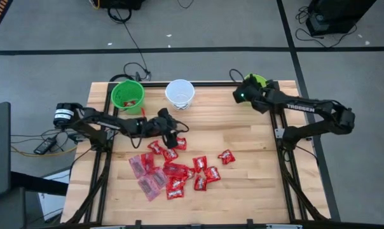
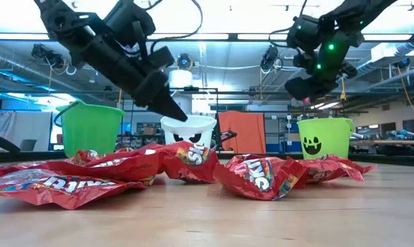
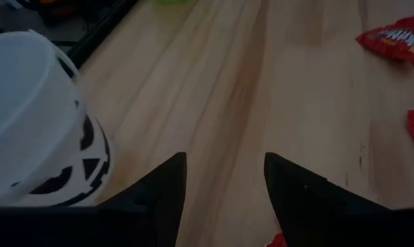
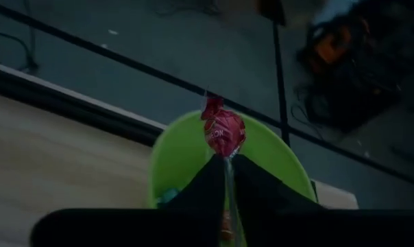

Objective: Sort candy by brand, put in halloween buckets
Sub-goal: Put the red lollipop into the light green bucket, then put the red candy into the white bucket

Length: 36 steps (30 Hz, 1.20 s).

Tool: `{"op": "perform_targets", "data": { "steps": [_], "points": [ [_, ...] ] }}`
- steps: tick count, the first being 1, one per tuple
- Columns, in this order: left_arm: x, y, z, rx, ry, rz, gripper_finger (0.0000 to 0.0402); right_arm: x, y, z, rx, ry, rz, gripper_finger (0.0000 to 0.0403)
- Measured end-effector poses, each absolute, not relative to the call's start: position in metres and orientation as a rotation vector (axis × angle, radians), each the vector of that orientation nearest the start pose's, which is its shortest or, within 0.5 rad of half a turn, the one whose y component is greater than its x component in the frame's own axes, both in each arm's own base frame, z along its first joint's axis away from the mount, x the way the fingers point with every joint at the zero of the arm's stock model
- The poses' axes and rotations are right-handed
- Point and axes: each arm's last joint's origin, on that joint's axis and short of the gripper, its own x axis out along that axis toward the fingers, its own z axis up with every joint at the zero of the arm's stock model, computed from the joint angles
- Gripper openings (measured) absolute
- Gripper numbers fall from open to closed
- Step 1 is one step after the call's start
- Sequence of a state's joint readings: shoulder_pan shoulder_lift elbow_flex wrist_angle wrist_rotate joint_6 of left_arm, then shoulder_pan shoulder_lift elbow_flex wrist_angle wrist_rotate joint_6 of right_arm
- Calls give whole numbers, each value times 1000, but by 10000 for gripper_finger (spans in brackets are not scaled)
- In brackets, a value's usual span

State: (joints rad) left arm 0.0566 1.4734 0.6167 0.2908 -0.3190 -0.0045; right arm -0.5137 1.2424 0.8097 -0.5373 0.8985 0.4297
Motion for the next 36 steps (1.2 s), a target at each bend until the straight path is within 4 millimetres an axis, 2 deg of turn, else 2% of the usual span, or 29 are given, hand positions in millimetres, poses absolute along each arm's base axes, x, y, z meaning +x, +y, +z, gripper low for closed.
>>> {"op": "perform_targets", "data": {
  "steps": [9,12,15,20,30,36],
  "points": [
    [290,24,138,81,640,309,202,179,-142,232,135,785,-1539,175],
    [292,23,134,73,642,281,202,178,-142,231,139,791,-1544,211],
    [292,22,135,50,640,213,202,183,-140,231,180,789,-1462,234],
    [296,16,140,11,611,27,202,200,-135,236,243,692,-1277,241],
    [289,16,130,26,732,21,202,237,-111,243,187,582,-910,225],
    [288,17,129,41,746,23,202,258,-110,238,87,541,-811,215]
  ]
}}
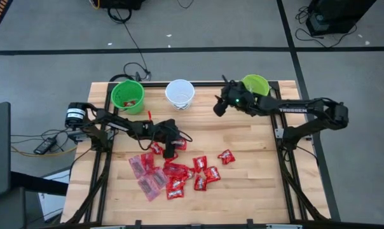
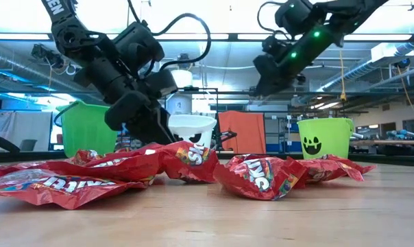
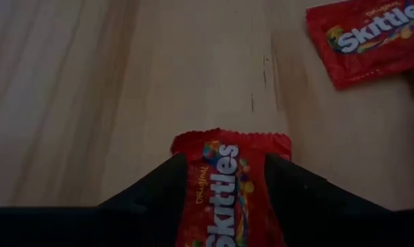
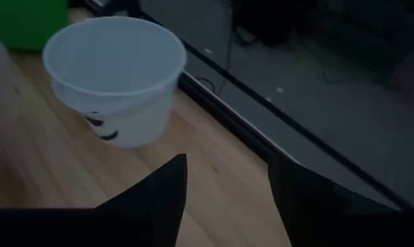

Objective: Sort candy by brand, put in halloween buckets
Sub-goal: Put the red candy into the white bucket

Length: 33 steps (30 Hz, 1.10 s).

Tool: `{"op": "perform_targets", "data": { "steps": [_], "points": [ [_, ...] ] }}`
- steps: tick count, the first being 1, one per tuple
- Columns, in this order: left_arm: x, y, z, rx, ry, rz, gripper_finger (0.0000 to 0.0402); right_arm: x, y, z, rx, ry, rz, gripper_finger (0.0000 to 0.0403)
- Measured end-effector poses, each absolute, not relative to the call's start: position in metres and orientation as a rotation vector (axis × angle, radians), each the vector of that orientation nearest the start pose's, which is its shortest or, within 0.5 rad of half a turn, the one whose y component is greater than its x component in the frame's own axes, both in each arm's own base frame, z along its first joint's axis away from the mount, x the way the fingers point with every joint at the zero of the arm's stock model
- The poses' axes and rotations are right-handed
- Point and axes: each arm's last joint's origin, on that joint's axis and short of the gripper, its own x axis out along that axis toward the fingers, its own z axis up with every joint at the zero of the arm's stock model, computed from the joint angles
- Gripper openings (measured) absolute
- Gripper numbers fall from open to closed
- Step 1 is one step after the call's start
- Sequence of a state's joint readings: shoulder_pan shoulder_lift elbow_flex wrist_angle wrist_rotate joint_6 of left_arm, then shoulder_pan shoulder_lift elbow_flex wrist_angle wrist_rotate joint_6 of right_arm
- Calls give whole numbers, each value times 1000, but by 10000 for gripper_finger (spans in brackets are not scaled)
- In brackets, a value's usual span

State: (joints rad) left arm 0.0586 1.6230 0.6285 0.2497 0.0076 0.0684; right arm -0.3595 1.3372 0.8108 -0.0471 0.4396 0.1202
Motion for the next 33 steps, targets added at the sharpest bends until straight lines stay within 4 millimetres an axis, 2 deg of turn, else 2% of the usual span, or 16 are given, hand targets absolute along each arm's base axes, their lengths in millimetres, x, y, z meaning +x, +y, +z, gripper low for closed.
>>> {"op": "perform_targets", "data": {
  "steps": [5,11,16,22,25,29,33],
  "points": [
    [286,17,127,55,776,45,202,269,-113,228,57,545,-745,215],
    [283,17,124,55,817,44,194,273,-113,220,76,574,-696,215],
    [282,16,123,74,840,-1,138,275,-112,222,91,553,-635,214],
    [283,16,124,105,819,-22,17,280,-109,227,109,493,-472,214],
    [286,17,129,101,767,3,11,281,-106,226,130,497,-377,214],
    [290,17,148,60,634,45,7,282,-97,221,197,538,-172,214],
    [291,16,163,51,542,107,5,295,-79,206,204,580,-28,214]
  ]
}}
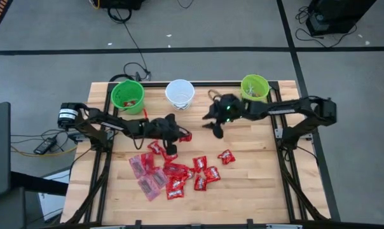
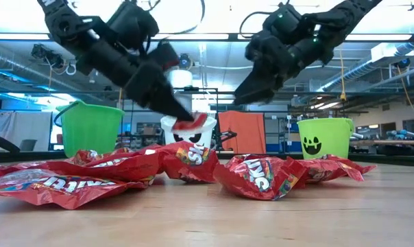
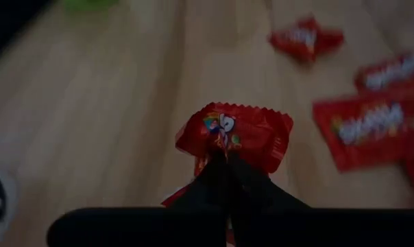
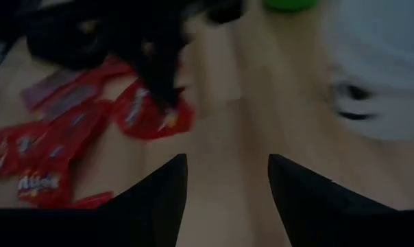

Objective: Sort candy by brand, put in halloween buckets
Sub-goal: Put the red candy into the white bucket

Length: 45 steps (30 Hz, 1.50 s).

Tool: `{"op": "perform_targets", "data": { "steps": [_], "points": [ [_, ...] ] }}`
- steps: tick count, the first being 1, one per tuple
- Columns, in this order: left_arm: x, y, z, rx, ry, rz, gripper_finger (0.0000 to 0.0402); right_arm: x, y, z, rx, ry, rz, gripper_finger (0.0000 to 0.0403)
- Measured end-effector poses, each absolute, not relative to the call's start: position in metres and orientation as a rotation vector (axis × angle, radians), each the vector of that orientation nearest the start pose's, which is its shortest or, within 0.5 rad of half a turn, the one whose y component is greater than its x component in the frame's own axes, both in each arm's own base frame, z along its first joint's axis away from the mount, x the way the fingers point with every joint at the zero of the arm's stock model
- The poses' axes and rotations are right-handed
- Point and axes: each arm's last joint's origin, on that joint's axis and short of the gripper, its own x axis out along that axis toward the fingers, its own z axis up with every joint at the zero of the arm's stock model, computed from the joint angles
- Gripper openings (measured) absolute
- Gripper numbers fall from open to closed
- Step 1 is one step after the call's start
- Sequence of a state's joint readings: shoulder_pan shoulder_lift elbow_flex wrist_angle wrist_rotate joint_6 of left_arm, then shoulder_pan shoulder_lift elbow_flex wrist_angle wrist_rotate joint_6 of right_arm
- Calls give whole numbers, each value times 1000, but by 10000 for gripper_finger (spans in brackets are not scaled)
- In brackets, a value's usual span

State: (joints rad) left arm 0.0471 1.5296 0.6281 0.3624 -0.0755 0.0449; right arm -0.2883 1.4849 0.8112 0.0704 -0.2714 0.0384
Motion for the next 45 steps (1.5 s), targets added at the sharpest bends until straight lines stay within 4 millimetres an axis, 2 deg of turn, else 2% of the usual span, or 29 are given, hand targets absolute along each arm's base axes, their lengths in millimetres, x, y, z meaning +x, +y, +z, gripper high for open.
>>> {"op": "perform_targets", "data": {
  "steps": [4,8,11,15,22,26,31,35,40,45],
  "points": [
    [293,10,172,59,469,97,5,315,-65,190,134,549,56,214],
    [292,6,173,72,464,79,5,329,-62,187,116,500,75,214],
    [292,5,173,86,470,74,5,336,-62,188,132,486,125,214],
    [292,5,172,86,481,73,5,343,-59,182,158,500,210,213],
    [292,2,171,88,484,65,5,351,-60,171,129,528,195,195],
    [292,2,172,86,472,64,5,352,-57,175,79,510,206,150],
    [292,2,173,33,462,72,8,352,-56,177,48,493,259,26],
    [293,1,173,12,461,68,26,352,-55,177,57,498,266,9],
    [292,2,171,16,480,90,67,358,-60,187,-1,526,106,5],
    [288,6,166,35,548,176,117,365,-72,207,-90,501,-174,3]
  ]
}}
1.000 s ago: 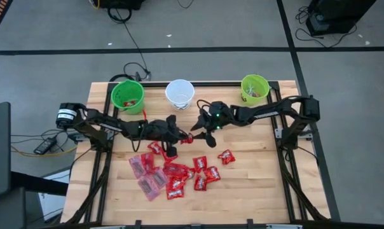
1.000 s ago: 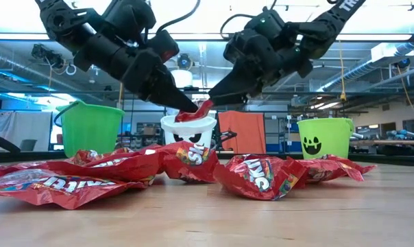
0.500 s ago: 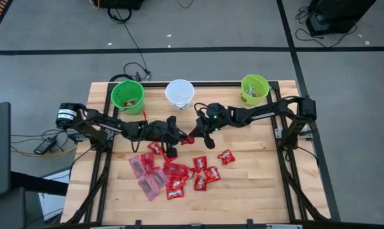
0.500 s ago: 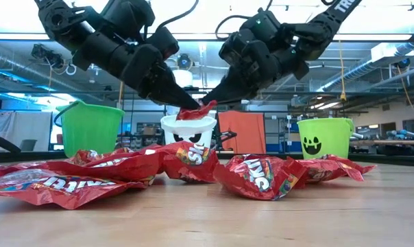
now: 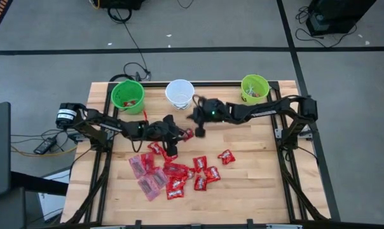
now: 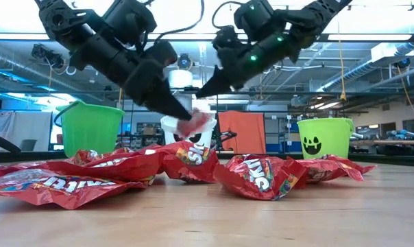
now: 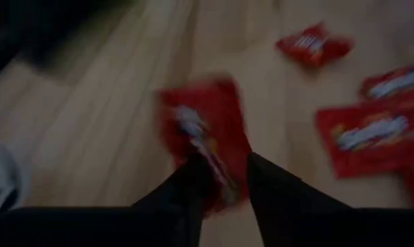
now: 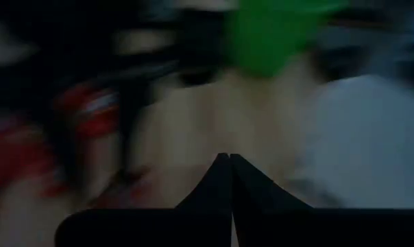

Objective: Sort candy by brand, put in halloween buckets
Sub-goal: Put the red candy into the white bucket

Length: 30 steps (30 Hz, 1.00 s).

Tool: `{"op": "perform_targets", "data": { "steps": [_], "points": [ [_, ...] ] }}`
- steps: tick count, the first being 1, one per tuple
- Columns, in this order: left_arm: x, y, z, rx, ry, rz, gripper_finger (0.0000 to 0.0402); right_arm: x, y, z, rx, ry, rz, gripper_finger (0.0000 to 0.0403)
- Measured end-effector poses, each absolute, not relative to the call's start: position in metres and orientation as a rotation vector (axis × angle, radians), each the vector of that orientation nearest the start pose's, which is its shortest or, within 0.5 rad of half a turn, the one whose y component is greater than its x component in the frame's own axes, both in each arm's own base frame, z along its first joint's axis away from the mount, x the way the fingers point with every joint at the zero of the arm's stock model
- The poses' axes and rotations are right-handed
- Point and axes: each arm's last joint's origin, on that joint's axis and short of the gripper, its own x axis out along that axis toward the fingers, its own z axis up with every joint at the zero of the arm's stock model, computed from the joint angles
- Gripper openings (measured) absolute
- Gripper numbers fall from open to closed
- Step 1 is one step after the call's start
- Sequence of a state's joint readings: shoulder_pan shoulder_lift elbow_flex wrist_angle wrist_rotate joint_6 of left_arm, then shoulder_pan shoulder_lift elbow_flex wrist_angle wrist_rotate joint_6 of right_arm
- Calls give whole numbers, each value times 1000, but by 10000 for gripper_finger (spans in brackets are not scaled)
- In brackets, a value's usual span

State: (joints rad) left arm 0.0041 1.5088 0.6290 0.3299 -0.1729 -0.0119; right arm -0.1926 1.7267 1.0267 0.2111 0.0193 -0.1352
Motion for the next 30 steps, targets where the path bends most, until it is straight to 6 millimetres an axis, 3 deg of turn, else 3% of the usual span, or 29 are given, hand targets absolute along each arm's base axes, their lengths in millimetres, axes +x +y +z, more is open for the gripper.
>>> {"op": "perform_targets", "data": {
  "steps": [5,8,12,16,26,30],
  "points": [
    [282,10,173,40,561,263,158,369,-86,226,-169,476,-434,2],
    [275,10,180,43,570,267,170,372,-96,235,-165,441,-405,3],
    [267,9,189,44,577,263,172,371,-101,231,2,431,-256,19],
    [260,9,198,44,573,264,172,375,-96,210,56,524,-192,55],
    [243,12,202,64,558,280,172,397,-58,143,-33,693,-70,148],
    [237,14,204,58,540,295,173,401,-52,126,-48,726,-64,180]
  ]
}}
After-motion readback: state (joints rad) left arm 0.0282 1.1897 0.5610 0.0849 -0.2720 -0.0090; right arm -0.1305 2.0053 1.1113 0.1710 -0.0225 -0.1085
